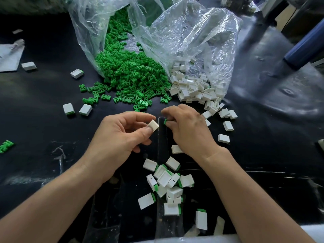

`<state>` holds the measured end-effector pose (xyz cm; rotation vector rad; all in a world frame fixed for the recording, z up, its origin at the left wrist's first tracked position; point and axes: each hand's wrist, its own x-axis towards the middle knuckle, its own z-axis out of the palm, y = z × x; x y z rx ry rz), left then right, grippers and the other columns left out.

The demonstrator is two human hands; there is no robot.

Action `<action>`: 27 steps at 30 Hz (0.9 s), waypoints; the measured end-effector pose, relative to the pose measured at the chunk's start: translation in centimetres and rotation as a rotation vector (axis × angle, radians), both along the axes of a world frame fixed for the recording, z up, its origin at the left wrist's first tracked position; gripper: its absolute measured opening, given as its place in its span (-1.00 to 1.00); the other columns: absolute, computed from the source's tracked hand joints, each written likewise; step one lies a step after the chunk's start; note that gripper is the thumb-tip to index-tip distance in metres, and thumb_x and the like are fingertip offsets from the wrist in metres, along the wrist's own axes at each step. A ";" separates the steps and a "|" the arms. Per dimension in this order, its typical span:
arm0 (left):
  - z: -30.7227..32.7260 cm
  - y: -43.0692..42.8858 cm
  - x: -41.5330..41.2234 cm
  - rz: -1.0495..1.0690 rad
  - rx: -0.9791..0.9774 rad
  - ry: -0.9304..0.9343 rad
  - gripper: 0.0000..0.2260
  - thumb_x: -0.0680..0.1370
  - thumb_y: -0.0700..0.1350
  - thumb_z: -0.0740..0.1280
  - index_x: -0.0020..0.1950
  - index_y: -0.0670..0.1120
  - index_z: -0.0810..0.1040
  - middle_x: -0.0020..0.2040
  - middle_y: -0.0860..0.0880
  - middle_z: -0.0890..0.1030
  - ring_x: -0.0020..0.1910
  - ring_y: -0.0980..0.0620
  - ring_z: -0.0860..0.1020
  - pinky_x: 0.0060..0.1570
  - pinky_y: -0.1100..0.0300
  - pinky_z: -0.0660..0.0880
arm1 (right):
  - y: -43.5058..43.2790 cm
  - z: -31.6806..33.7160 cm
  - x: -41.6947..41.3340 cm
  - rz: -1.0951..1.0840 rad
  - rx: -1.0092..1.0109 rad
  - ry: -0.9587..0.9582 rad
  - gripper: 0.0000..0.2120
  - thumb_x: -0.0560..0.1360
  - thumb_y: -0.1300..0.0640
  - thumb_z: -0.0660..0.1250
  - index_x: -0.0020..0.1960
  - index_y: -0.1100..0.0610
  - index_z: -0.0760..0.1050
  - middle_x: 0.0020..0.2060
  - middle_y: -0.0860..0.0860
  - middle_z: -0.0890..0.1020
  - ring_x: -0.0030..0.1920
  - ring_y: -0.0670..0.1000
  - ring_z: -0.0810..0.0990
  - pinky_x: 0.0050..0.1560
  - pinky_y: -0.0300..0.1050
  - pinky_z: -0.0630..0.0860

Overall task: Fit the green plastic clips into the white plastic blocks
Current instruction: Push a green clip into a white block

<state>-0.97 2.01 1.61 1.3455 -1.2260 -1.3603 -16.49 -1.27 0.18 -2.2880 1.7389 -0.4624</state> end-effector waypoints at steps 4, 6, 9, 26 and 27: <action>0.0 0.0 0.0 -0.010 0.024 0.023 -0.82 0.43 -0.28 0.39 -0.23 -0.01 0.65 -0.32 0.00 0.67 -0.38 0.14 0.62 -0.46 0.38 0.47 | 0.0 0.0 -0.4 -0.010 0.023 -0.006 -0.80 0.52 0.21 0.25 0.14 0.12 0.50 -0.03 0.02 0.46 0.10 0.05 0.42 0.02 -0.26 0.22; 0.0 0.0 0.0 -0.014 0.024 0.026 -0.85 0.43 -0.27 0.40 -0.26 -0.03 0.64 -0.32 -0.02 0.67 -0.36 0.11 0.64 -0.45 0.37 0.48 | 0.1 0.1 -0.5 -0.008 0.013 -0.040 -0.88 0.49 0.22 0.29 0.02 0.13 0.51 -0.12 -0.04 0.40 0.02 0.03 0.44 -0.02 -0.23 0.26; 0.0 0.0 0.0 -0.022 0.033 0.043 -0.88 0.42 -0.30 0.39 -0.22 -0.09 0.63 -0.32 -0.03 0.67 -0.36 0.11 0.64 -0.43 0.37 0.49 | 0.3 0.4 -0.9 -0.053 0.017 -0.224 -0.90 0.43 0.22 0.38 -0.13 0.07 0.49 -0.28 -0.11 0.44 -0.24 -0.07 0.45 -0.09 -0.19 0.38; 0.3 0.1 -0.1 -0.020 0.030 0.039 -0.90 0.39 -0.28 0.41 -0.23 -0.08 0.62 -0.38 -0.02 0.65 -0.41 0.16 0.60 -0.43 0.40 0.48 | 2.0 2.1 -0.1 0.013 0.393 -0.881 -0.83 0.47 0.31 0.34 -0.21 0.06 0.52 -0.35 0.02 0.63 -0.36 -0.08 0.63 -0.32 -0.28 0.54; 0.3 0.1 -0.1 -0.017 0.029 0.036 -0.90 0.39 -0.28 0.41 -0.23 -0.09 0.62 -0.38 -0.02 0.65 -0.41 0.17 0.60 -0.43 0.40 0.48 | 2.0 2.1 -0.1 0.010 0.389 -0.867 -0.82 0.46 0.30 0.34 -0.22 0.05 0.52 -0.35 0.01 0.63 -0.36 -0.08 0.63 -0.32 -0.28 0.53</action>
